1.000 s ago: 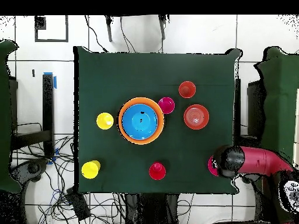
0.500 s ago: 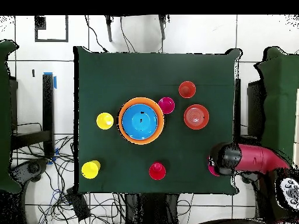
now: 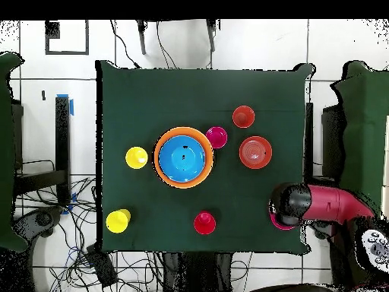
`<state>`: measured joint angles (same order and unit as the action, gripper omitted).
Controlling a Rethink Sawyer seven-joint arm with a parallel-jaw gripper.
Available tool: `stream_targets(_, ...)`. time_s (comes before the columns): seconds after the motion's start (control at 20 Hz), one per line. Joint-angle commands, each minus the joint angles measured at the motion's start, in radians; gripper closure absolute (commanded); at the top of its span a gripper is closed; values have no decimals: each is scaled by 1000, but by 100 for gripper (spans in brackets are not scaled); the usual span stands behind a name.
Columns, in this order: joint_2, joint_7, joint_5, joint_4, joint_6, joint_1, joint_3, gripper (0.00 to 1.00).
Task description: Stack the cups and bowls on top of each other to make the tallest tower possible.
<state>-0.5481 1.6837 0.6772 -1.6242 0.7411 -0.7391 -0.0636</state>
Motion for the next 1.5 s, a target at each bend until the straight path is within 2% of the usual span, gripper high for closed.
stream_targets(0.05,47,100,-48,-19,-57,45,-53,0)
stream_targets(0.4,30,123,-71,-34,-49,77,-34,0)
stream_targets(1.1,88,124,-79,3,-88,82,-28,0)
stream_targets(1.3,141,105,-67,34,-122,58,-38,0)
stream_targets(1.5,138,90,-66,33,-123,52,-34,0)
